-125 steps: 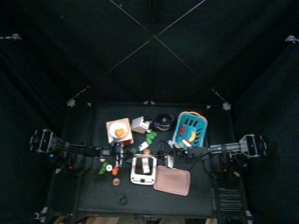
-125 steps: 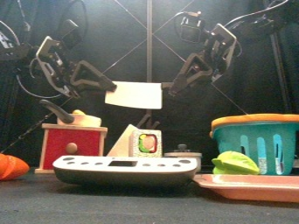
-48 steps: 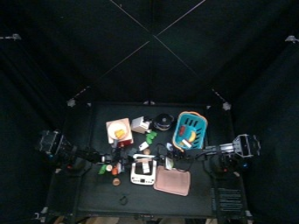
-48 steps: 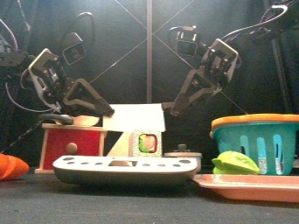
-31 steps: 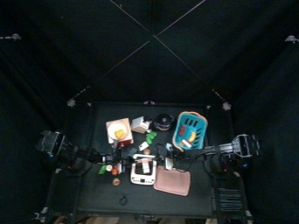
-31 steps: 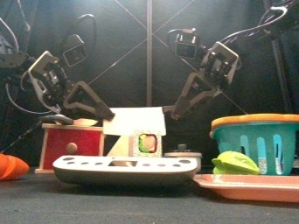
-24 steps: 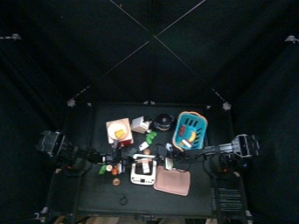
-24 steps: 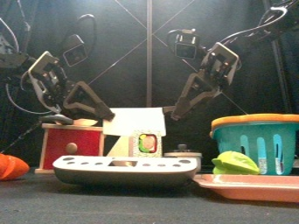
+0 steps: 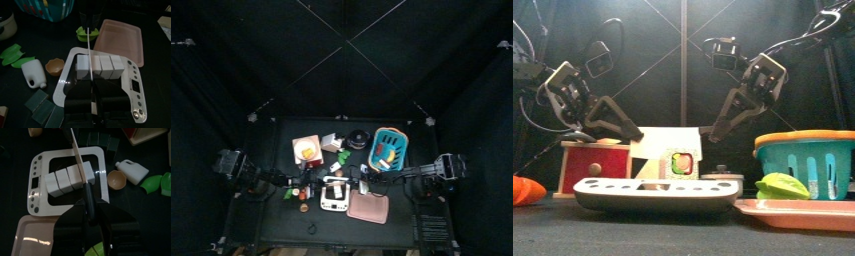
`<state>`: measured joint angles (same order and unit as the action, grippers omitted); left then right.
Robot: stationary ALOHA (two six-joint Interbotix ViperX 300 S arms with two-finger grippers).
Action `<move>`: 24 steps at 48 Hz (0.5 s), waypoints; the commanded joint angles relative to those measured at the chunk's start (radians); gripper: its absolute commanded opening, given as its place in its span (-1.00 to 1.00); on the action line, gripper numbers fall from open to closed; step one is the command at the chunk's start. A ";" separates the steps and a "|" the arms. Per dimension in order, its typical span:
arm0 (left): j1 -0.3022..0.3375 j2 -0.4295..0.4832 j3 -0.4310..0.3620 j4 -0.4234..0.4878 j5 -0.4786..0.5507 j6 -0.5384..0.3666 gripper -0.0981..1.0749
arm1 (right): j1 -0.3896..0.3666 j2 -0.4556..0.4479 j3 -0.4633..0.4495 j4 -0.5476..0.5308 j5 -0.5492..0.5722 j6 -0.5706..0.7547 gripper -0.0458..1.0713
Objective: Cut sushi roll
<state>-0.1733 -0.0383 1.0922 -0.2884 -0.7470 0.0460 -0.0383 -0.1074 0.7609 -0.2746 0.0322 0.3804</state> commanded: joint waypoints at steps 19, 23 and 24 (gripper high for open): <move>-0.006 0.044 -0.017 0.003 -0.003 0.000 -0.33 | -0.009 0.044 -0.012 0.006 -0.005 0.003 -0.01; -0.006 0.060 -0.018 0.003 -0.003 0.000 -0.33 | -0.008 0.057 -0.015 0.006 -0.005 0.003 -0.01; -0.005 0.061 -0.020 0.003 -0.003 0.000 -0.33 | -0.009 0.061 -0.015 0.006 -0.005 0.003 -0.01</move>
<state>-0.1733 0.0153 1.0876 -0.2884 -0.7470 0.0460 -0.0383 -0.0430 0.7609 -0.2715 0.0276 0.3804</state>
